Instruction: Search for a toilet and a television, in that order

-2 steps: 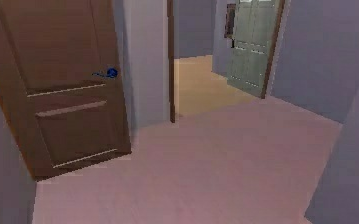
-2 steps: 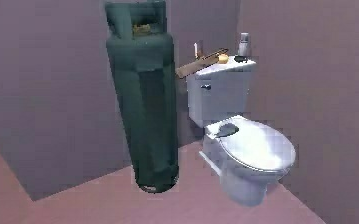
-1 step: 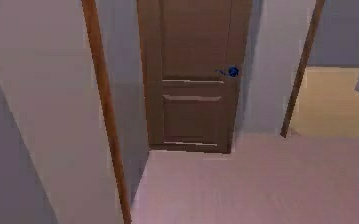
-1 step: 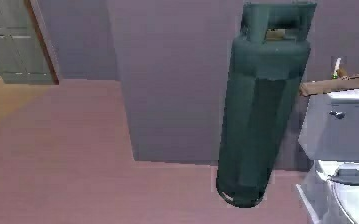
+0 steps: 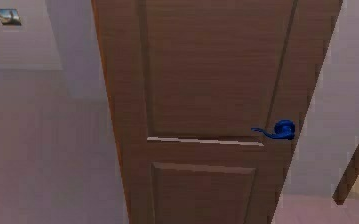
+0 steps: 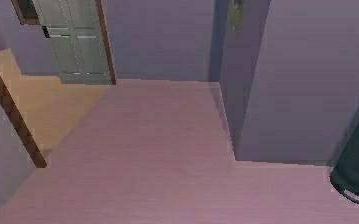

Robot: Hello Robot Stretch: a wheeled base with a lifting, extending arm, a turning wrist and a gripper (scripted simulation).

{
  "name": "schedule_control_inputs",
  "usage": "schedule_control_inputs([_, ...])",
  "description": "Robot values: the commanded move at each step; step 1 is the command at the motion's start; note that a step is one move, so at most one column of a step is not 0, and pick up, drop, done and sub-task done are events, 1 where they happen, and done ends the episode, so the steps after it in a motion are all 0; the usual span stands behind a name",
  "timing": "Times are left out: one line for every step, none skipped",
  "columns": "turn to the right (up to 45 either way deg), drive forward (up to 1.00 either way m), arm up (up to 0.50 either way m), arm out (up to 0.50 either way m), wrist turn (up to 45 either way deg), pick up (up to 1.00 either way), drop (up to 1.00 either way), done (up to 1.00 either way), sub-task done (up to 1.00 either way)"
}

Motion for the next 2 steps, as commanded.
schedule_control_inputs([-6.0,0.0,0.0,0.0,0.0,0.0,0.0,0.0,0.0])
schedule_control_inputs([0.0,0.25,0.0,0.0,0.0,0.0,0.0,0.0,0.0])
